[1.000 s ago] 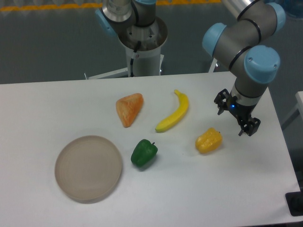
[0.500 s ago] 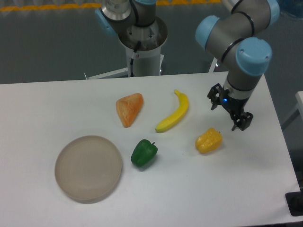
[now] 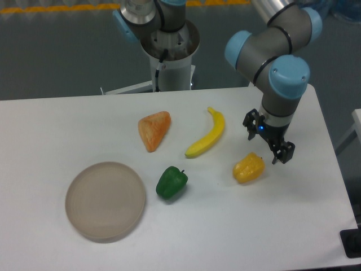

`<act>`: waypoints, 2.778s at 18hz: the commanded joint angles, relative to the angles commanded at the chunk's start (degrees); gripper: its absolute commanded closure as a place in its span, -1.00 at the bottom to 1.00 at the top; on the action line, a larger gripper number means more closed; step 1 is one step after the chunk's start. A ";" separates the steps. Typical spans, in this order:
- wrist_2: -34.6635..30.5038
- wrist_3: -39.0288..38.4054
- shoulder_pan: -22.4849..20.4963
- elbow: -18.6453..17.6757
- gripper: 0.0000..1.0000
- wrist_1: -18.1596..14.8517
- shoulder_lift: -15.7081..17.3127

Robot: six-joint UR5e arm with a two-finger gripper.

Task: Pick up the yellow pepper from the table
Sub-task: 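Lower the gripper around the yellow pepper and close the fingers, then lift the grasped yellow pepper up off the table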

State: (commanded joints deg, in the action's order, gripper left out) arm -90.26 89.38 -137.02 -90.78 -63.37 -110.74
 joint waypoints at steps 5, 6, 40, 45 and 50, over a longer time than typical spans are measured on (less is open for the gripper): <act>-1.75 -2.71 2.10 -1.15 -1.00 3.69 -2.02; -2.89 -3.07 2.46 -1.76 -1.00 3.78 -2.37; -3.01 -5.89 -2.28 11.06 0.82 -17.21 3.16; -1.58 -5.36 -3.34 13.00 0.93 -18.72 2.46; -1.50 -0.88 -3.16 13.26 0.90 -18.80 1.85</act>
State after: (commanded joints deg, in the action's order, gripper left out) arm -91.76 88.50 -140.19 -77.52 -82.18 -108.89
